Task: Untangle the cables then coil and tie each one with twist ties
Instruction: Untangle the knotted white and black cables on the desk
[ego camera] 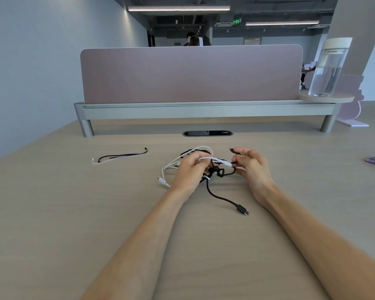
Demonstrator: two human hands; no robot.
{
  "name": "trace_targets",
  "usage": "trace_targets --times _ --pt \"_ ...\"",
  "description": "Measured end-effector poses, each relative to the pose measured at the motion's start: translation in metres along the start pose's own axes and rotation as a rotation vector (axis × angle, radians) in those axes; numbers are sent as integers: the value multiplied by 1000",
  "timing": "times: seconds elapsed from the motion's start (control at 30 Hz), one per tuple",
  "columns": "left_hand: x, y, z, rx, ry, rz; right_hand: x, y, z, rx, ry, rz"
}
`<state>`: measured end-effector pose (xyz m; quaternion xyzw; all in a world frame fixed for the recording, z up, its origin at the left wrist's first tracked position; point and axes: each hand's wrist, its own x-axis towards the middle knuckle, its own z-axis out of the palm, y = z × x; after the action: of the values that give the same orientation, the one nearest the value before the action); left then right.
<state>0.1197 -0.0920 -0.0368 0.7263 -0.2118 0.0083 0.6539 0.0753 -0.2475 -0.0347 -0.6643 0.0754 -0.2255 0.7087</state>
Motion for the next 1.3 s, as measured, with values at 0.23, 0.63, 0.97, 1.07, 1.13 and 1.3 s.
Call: trace_targets --times 0.23,0.63,0.97,1.07,1.13,1.3 --pt "-7 3 0 56 -139 8 -1 6 -3 -182 -2 -234" --pt "-2 -7 7 231 -81 10 0 2 0 -77 43 -122" --pt "0 -4 2 191 -33 -58 1 4 -1 -150 31 -81" --pt "0 -7 7 316 -83 -31 -1 3 -1 -187 -6 -88" --pt "-1 -9 9 368 -132 -16 -3 2 1 -186 -33 -120" --pt "1 -7 8 303 -145 -47 -5 3 -3 -257 46 -237"
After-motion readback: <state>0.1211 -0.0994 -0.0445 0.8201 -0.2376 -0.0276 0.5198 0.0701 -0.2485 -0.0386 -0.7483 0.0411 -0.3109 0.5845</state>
